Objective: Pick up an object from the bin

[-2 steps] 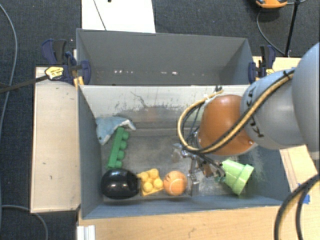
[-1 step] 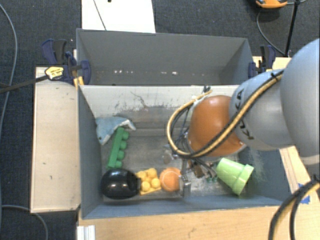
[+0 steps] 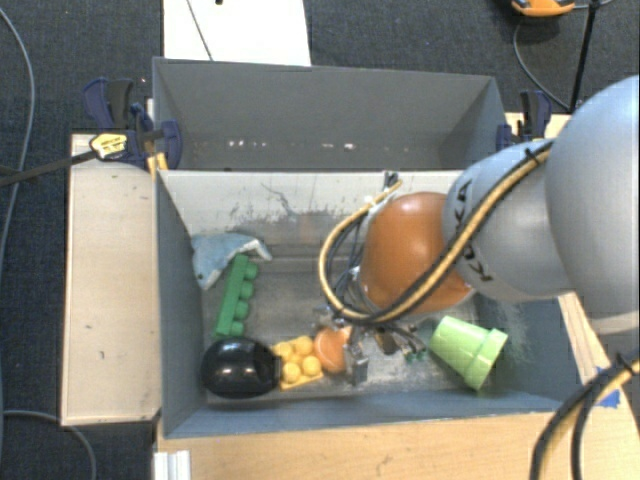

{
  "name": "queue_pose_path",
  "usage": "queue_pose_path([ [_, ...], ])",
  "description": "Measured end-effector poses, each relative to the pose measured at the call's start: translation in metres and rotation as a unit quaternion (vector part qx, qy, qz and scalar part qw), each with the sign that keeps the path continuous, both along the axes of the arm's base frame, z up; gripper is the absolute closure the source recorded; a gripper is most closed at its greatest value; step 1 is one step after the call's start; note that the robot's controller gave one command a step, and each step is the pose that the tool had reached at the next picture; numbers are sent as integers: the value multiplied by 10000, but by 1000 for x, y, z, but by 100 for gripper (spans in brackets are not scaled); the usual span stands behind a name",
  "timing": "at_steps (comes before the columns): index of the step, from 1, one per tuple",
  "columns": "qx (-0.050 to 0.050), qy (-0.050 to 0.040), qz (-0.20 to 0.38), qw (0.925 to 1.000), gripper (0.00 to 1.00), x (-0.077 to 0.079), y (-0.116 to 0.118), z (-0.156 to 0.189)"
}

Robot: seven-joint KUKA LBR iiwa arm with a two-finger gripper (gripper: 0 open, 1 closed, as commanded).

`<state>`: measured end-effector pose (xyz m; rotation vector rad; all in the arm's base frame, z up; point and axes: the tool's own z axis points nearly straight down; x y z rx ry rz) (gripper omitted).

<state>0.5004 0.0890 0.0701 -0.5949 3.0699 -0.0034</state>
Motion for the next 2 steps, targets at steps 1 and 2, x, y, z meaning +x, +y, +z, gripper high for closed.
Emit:
queue_pose_path([
  [1, 0, 0, 0, 10000, 100, 0, 0, 0],
  [2, 2, -42, 269, 9996, 100, 32, -12, 159],
])
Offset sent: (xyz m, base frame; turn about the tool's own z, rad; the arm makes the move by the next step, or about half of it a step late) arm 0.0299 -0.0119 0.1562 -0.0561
